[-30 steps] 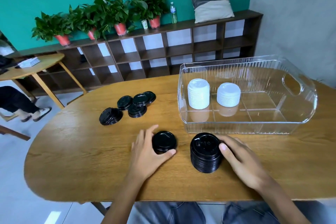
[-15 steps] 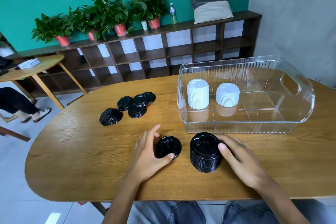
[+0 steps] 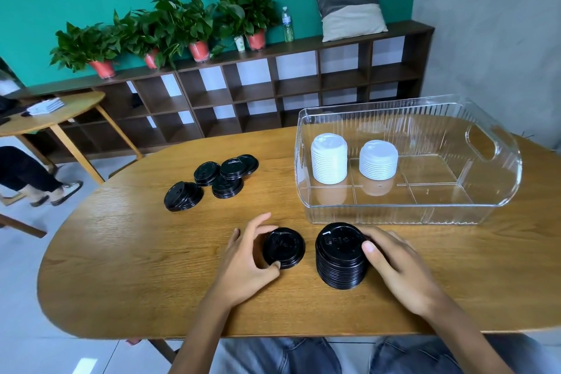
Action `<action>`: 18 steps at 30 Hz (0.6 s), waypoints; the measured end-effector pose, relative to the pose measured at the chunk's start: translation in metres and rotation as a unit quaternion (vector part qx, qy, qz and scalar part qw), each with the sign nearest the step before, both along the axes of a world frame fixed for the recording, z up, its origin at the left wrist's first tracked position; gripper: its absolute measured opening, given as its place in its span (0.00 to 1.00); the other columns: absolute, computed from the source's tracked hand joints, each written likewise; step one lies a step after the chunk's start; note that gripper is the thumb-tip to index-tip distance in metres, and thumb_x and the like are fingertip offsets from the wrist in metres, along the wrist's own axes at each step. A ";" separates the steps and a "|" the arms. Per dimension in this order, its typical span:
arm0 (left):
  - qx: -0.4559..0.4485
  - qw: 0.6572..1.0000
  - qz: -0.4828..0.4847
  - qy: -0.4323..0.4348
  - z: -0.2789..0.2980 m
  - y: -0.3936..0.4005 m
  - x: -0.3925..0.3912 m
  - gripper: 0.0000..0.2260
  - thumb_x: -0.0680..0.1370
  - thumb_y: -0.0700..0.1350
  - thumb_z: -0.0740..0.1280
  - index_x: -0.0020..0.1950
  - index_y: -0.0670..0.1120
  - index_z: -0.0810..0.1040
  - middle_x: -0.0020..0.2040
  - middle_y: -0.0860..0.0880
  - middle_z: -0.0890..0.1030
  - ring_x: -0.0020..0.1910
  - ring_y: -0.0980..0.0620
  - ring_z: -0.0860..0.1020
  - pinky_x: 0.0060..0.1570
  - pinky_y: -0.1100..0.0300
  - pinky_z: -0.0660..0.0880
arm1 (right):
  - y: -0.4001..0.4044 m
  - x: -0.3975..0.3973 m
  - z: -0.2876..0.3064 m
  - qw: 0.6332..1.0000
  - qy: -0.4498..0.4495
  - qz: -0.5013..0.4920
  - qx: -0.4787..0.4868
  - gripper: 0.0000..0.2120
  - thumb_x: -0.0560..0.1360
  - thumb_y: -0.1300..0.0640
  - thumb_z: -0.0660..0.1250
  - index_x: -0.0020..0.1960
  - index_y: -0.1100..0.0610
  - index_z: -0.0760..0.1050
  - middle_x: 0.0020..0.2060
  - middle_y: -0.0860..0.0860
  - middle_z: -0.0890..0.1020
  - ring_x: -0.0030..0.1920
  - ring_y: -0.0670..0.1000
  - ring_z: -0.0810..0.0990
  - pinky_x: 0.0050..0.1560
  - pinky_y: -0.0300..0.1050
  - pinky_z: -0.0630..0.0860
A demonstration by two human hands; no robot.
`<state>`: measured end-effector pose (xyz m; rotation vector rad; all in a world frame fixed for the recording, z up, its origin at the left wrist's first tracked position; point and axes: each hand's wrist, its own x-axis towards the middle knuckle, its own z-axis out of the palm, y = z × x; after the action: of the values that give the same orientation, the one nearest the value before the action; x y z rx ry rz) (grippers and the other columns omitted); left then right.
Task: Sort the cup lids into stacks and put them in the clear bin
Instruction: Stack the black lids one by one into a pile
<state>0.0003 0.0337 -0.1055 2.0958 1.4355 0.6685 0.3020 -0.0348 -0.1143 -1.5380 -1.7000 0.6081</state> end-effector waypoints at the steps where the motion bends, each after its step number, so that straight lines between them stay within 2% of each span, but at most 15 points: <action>1: -0.002 1.000 0.005 -0.013 0.000 0.000 0.001 0.39 0.67 0.63 0.71 0.72 0.76 0.54 0.67 0.74 0.71 0.72 0.71 0.63 0.79 0.42 0.55 | 0.000 0.000 0.000 1.000 -0.001 0.000 0.000 0.29 0.76 0.25 0.45 0.68 0.36 0.70 0.61 0.29 0.76 0.66 0.37 0.70 0.69 0.55 0.67; 5: 0.011 0.992 0.036 -0.120 0.000 -0.005 0.003 0.37 0.65 0.64 0.76 0.69 0.76 0.60 0.64 0.65 0.75 0.68 0.63 0.73 0.73 0.48 0.69 | -0.001 0.000 0.001 1.000 0.000 0.004 -0.001 0.31 0.76 0.25 0.44 0.68 0.36 0.71 0.61 0.28 0.76 0.66 0.36 0.70 0.70 0.54 0.66; 9: 0.064 0.959 0.038 -0.274 0.004 -0.021 0.025 0.36 0.66 0.59 0.80 0.69 0.69 0.67 0.62 0.57 0.79 0.65 0.52 0.78 0.70 0.53 0.72 | -0.002 -0.001 0.004 1.000 0.002 0.010 0.006 0.29 0.77 0.27 0.43 0.67 0.37 0.72 0.61 0.29 0.76 0.66 0.36 0.70 0.69 0.52 0.65; 12: 0.099 0.959 0.018 -0.264 0.008 -0.034 0.057 0.36 0.67 0.62 0.80 0.71 0.67 0.67 0.63 0.58 0.78 0.66 0.50 0.78 0.67 0.59 0.73 | -0.003 -0.002 0.006 1.000 0.008 0.013 0.009 0.27 0.78 0.29 0.42 0.67 0.33 0.71 0.62 0.27 0.75 0.66 0.35 0.70 0.68 0.48 0.64; 15: 0.126 0.970 -0.007 -0.207 0.012 -0.040 0.080 0.33 0.68 0.62 0.78 0.70 0.67 0.67 0.64 0.63 0.76 0.66 0.55 0.76 0.66 0.67 0.69 | -0.005 -0.002 0.009 1.000 0.016 0.012 0.008 0.23 0.77 0.28 0.41 0.65 0.27 0.68 0.62 0.24 0.72 0.66 0.32 0.68 0.65 0.42 0.61; 18: 0.149 0.974 -0.029 -0.167 0.011 -0.042 0.088 0.33 0.69 0.61 0.78 0.71 0.62 0.69 0.62 0.64 0.74 0.65 0.58 0.75 0.63 0.72 0.67 | -0.004 -0.003 0.010 1.000 0.008 0.013 0.003 0.24 0.77 0.28 0.41 0.65 0.28 0.68 0.62 0.24 0.73 0.66 0.33 0.68 0.66 0.44 0.62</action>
<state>0.0885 -0.0078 -0.0947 2.1022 1.1386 1.2114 0.2993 -0.0389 -0.1040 -1.5047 -1.7098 0.6258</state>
